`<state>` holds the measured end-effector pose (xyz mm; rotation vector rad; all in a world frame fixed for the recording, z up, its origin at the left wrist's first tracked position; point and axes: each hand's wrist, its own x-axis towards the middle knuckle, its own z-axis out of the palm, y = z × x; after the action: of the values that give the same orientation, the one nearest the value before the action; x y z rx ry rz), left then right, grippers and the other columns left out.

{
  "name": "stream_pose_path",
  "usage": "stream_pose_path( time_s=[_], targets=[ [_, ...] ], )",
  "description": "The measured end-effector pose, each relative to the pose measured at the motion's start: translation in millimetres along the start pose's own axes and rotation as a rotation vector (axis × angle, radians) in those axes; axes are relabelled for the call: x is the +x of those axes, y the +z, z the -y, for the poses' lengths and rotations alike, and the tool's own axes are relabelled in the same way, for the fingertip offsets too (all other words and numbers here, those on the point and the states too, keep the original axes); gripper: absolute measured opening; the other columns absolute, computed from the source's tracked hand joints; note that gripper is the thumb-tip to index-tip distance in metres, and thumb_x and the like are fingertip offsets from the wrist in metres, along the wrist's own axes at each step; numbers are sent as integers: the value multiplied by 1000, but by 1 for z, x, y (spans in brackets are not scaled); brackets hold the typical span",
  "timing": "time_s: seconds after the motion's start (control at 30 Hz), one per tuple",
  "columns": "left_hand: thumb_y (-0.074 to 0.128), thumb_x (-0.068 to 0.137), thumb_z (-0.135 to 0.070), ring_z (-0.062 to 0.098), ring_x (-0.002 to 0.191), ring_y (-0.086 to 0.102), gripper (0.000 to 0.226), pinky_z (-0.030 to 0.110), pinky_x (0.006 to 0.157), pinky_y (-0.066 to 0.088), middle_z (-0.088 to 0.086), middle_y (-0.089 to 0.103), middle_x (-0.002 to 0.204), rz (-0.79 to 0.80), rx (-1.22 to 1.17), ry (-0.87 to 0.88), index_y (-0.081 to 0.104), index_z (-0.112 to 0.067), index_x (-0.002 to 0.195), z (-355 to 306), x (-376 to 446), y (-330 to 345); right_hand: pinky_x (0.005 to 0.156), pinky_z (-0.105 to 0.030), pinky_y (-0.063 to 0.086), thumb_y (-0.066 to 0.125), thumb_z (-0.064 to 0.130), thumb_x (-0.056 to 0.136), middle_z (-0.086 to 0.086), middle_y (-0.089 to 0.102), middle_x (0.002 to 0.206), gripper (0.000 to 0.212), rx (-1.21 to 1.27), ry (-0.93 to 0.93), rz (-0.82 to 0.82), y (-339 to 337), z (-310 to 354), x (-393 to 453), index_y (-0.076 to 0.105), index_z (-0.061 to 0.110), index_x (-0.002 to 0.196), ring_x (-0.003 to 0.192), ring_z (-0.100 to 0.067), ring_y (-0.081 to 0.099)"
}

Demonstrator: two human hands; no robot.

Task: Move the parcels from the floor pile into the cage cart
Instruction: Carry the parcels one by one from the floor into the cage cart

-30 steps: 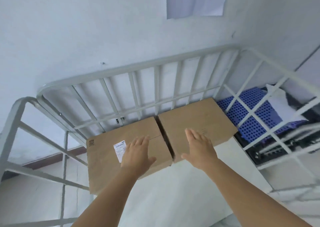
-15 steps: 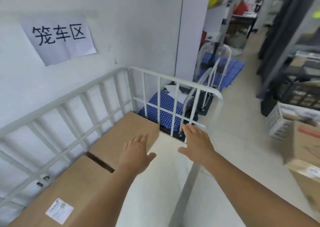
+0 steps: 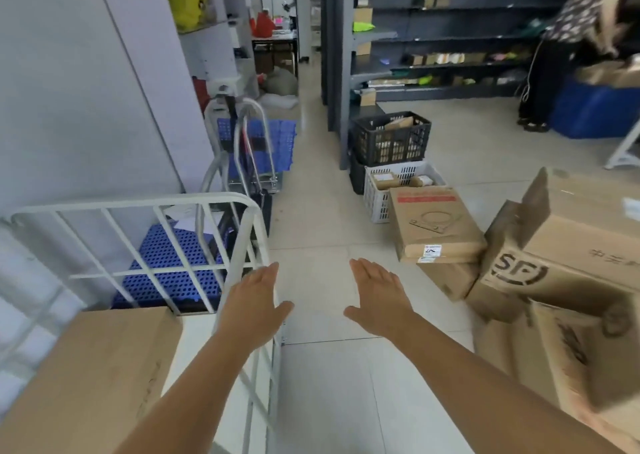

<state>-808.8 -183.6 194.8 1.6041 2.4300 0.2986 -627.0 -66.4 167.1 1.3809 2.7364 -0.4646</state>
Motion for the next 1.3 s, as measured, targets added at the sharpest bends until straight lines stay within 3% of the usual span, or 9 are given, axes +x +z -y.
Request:
stream_pose_path(
  time_s=[0.63, 0.77, 0.97, 1.3],
  targets=[
    [48, 96, -45, 19, 143, 25, 73, 31, 113, 22, 2, 27, 156, 225, 73, 437, 14, -16, 154, -297, 198, 113, 119, -40, 17, 66, 46, 87, -1, 22, 160, 88, 128, 539, -135, -58, -316, 8, 16, 16, 154, 147, -23, 21],
    [49, 95, -45, 20, 140, 30, 72, 33, 112, 28, 3, 32, 155, 290, 90, 598, 19, -16, 153, -346, 229, 140, 121, -40, 14, 63, 41, 88, 0, 19, 161, 88, 194, 708, -160, -55, -359, -4, 13, 17, 156, 148, -22, 16],
    [50, 96, -42, 20, 144, 23, 71, 31, 113, 23, 2, 26, 157, 389, 85, 795, 17, -17, 154, -411, 274, 168, 119, -38, 18, 58, 40, 89, 3, 25, 157, 78, 270, 959, -209, -56, -404, -15, 18, 21, 154, 145, -21, 22],
    [52, 93, -46, 25, 135, 37, 71, 35, 107, 31, 4, 39, 150, 413, 89, 949, 25, -16, 152, -488, 352, 178, 119, -42, 18, 60, 41, 90, -2, 20, 160, 85, 313, 1217, -281, -76, -455, 6, 12, 17, 156, 145, -24, 23]
  ],
)
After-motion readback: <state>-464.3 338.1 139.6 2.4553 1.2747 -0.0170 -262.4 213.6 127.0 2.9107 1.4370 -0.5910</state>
